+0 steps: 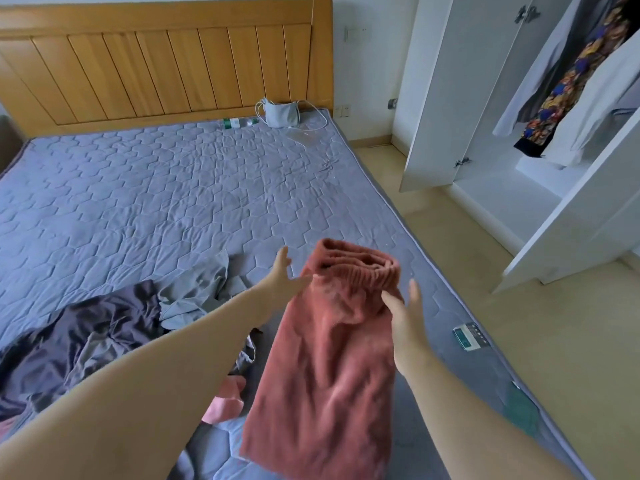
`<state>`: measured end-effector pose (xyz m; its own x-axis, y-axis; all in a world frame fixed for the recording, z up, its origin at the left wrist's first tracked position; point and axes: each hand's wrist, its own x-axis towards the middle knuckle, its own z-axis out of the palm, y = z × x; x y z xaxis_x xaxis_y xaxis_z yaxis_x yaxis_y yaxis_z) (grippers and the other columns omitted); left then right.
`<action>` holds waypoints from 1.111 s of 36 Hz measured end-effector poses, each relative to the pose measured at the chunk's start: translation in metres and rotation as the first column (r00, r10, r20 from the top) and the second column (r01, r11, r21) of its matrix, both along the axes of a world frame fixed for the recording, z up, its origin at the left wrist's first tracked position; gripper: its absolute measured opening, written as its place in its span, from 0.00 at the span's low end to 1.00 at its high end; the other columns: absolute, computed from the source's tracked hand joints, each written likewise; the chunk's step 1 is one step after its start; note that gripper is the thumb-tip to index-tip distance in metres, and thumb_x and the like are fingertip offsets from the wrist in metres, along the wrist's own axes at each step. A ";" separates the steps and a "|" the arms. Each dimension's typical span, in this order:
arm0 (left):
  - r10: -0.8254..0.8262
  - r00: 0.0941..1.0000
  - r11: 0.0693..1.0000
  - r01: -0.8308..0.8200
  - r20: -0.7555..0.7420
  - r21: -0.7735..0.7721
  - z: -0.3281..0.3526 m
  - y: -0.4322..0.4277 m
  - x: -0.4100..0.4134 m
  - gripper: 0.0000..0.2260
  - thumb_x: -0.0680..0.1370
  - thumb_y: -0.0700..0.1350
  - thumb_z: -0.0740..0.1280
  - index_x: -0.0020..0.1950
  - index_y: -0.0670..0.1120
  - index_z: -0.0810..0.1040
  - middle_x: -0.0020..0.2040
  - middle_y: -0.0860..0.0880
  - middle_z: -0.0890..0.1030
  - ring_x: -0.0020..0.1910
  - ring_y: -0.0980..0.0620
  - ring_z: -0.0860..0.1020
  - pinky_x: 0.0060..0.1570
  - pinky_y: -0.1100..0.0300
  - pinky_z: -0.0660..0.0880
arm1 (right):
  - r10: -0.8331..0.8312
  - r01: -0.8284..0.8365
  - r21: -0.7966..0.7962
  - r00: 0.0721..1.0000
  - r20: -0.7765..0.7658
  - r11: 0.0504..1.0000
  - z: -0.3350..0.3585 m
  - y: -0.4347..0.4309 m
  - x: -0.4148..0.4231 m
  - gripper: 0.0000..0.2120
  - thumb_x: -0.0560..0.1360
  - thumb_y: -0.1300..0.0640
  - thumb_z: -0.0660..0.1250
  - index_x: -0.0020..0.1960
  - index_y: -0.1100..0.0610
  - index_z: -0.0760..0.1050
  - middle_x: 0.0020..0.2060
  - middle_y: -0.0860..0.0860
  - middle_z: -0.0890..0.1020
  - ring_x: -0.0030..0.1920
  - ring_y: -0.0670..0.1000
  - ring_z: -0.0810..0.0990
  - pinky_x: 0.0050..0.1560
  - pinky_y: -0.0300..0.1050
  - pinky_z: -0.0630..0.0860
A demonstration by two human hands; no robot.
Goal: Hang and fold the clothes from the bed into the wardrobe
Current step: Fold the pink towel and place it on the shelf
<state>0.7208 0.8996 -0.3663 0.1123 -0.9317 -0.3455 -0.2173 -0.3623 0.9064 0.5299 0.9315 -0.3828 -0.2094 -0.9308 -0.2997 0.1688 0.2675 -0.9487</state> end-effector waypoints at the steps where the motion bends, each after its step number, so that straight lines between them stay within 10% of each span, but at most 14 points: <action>1: -0.027 0.999 1.000 0.026 0.032 0.016 -0.003 -0.003 0.000 0.35 0.78 0.37 0.65 0.77 0.47 0.46 0.73 0.51 0.59 0.61 0.57 0.74 0.49 0.65 0.71 | 0.034 -0.034 -0.006 0.999 -0.030 0.999 -0.001 -0.004 0.002 0.32 0.77 0.64 0.62 0.76 0.55 0.52 0.69 0.51 0.64 0.70 0.50 0.65 0.72 0.52 0.60; 4: -0.161 0.968 0.984 0.142 0.193 0.108 -0.018 -0.001 0.002 0.36 0.77 0.37 0.65 0.77 0.46 0.44 0.76 0.46 0.54 0.72 0.41 0.63 0.62 0.54 0.67 | 0.112 -0.108 0.036 0.985 -0.128 0.993 -0.011 -0.001 0.006 0.31 0.76 0.68 0.62 0.76 0.58 0.53 0.73 0.57 0.60 0.72 0.54 0.61 0.73 0.54 0.58; 7: -0.289 0.917 0.956 0.261 0.274 0.132 -0.041 0.009 0.008 0.34 0.78 0.36 0.64 0.77 0.43 0.46 0.76 0.46 0.52 0.75 0.45 0.56 0.71 0.56 0.57 | 0.225 -0.199 0.143 0.955 -0.192 0.969 -0.026 0.012 0.008 0.32 0.75 0.68 0.62 0.75 0.58 0.54 0.73 0.56 0.61 0.72 0.54 0.61 0.73 0.52 0.57; 11: -0.460 0.784 0.887 0.424 0.418 0.182 -0.070 0.023 0.019 0.29 0.77 0.38 0.63 0.75 0.40 0.55 0.75 0.45 0.58 0.73 0.51 0.58 0.61 0.68 0.58 | 0.333 -0.293 0.220 0.927 -0.172 0.930 -0.052 0.028 0.011 0.32 0.76 0.67 0.61 0.76 0.54 0.53 0.74 0.50 0.59 0.72 0.47 0.59 0.73 0.43 0.54; 19: -0.691 0.499 0.714 0.580 0.522 0.391 -0.138 0.071 0.028 0.33 0.78 0.45 0.62 0.78 0.49 0.48 0.77 0.52 0.51 0.71 0.51 0.62 0.64 0.61 0.63 | 0.490 -0.387 0.384 0.844 -0.218 0.838 -0.130 0.060 0.031 0.33 0.76 0.60 0.63 0.76 0.48 0.53 0.74 0.47 0.58 0.74 0.48 0.56 0.67 0.41 0.55; 25: -0.754 0.457 0.654 0.589 0.471 0.475 -0.198 0.106 0.032 0.32 0.77 0.45 0.63 0.77 0.48 0.50 0.76 0.51 0.57 0.70 0.53 0.64 0.59 0.66 0.62 | 0.558 -0.379 0.545 0.804 -0.207 0.748 -0.192 0.110 0.040 0.30 0.74 0.55 0.65 0.73 0.48 0.60 0.69 0.48 0.69 0.65 0.48 0.69 0.67 0.44 0.64; 35: -0.730 -0.067 0.510 0.609 0.680 0.607 -0.271 0.136 0.027 0.46 0.70 0.55 0.71 0.77 0.49 0.43 0.77 0.50 0.46 0.76 0.50 0.47 0.72 0.53 0.52 | 0.752 -0.440 0.668 0.029 -0.658 0.601 -0.257 0.143 0.028 0.44 0.70 0.42 0.66 0.76 0.47 0.44 0.76 0.45 0.47 0.76 0.48 0.46 0.71 0.52 0.52; 40: -0.630 -0.082 0.577 0.616 0.772 0.536 -0.278 0.137 0.024 0.31 0.77 0.38 0.60 0.77 0.49 0.49 0.76 0.51 0.55 0.74 0.51 0.57 0.66 0.57 0.63 | 0.604 -0.405 0.623 -0.193 -0.773 0.669 -0.271 0.144 0.020 0.33 0.76 0.54 0.65 0.76 0.47 0.53 0.75 0.47 0.58 0.74 0.50 0.59 0.66 0.53 0.62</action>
<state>0.7443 1.0365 -0.6445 -0.3126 -0.7877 -0.5308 -0.9155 0.3989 -0.0529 0.5499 1.0751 -0.6539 0.1498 -0.8790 -0.4528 -0.9887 -0.1307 -0.0734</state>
